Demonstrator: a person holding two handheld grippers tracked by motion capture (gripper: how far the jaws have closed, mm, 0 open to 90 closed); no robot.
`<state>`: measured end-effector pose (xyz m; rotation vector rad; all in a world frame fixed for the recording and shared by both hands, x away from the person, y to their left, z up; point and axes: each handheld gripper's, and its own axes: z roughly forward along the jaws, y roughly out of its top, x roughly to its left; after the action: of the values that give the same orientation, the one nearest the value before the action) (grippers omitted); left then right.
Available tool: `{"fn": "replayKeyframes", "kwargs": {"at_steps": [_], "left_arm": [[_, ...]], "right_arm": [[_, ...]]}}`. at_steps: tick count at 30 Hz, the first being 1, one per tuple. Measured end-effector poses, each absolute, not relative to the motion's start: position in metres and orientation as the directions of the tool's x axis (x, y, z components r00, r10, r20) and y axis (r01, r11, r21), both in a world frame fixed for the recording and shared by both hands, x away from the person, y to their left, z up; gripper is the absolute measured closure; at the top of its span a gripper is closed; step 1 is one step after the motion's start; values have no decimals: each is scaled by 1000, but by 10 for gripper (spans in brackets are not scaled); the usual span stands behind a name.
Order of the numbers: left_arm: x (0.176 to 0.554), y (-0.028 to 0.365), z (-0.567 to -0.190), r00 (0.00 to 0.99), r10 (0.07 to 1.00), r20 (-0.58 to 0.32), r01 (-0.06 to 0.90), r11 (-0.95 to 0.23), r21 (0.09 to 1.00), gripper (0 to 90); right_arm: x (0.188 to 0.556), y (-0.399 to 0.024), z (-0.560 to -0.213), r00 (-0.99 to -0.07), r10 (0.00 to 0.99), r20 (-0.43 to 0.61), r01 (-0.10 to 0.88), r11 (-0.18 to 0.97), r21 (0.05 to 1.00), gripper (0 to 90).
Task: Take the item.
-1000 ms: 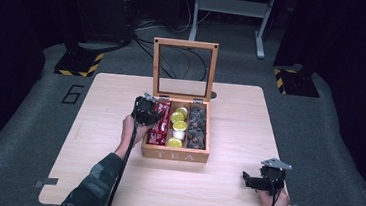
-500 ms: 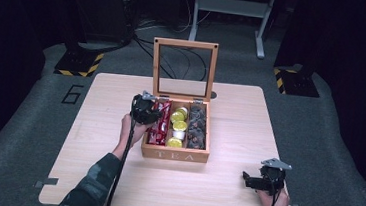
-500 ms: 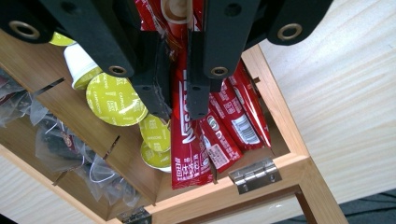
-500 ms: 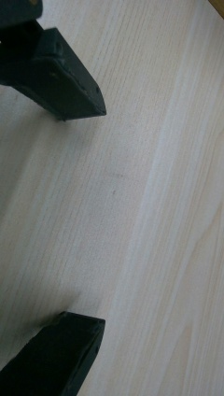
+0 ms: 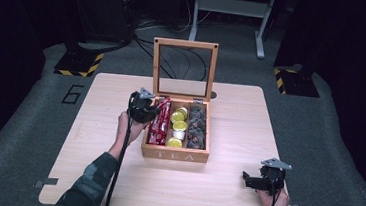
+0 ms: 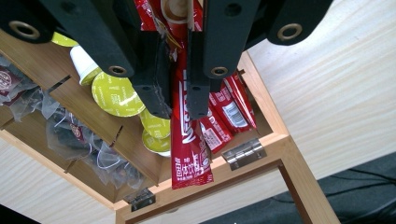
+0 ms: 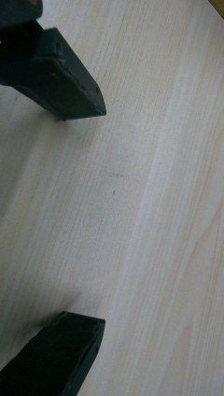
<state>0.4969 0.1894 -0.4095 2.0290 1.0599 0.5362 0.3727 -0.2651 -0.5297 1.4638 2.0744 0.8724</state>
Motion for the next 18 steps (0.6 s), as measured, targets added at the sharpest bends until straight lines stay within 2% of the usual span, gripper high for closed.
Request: {"fn": "replayKeyframes", "kwargs": {"at_steps": [18], "left_arm": [[488,211,-396,539,841,44,469,-344,814,799]], "right_arm": [[373,-265,-530,-333,943,-5,656,235,717,4]]}}
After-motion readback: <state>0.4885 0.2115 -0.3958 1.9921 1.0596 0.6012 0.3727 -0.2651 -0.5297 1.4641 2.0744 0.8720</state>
